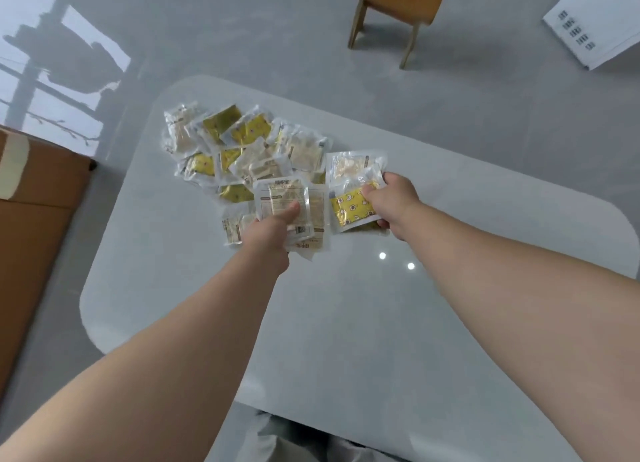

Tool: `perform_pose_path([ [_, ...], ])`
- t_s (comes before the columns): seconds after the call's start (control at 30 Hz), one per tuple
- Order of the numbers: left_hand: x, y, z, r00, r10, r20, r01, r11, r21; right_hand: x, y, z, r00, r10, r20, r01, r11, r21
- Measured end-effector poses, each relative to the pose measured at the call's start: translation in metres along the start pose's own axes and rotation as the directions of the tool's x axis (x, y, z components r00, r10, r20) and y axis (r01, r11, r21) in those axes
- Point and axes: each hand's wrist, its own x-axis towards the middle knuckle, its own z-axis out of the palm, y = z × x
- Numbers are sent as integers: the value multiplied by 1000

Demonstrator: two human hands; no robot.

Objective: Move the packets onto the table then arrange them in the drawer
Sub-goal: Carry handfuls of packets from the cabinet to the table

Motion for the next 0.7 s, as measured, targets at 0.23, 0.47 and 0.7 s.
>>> perform_pose_path([
  [0.23,86,9,39,999,2,32,-3,999,43,103,-2,37,990,-110,83,129,952,-277],
  [0.47,120,-2,61,969,240,-56,-200,896,396,146,10,52,982,-182,41,178,854,-489],
  [0.7,129,-13,66,883,468,-19,-338,665,666,153,23,68,973,-225,-43,156,788,-596],
])
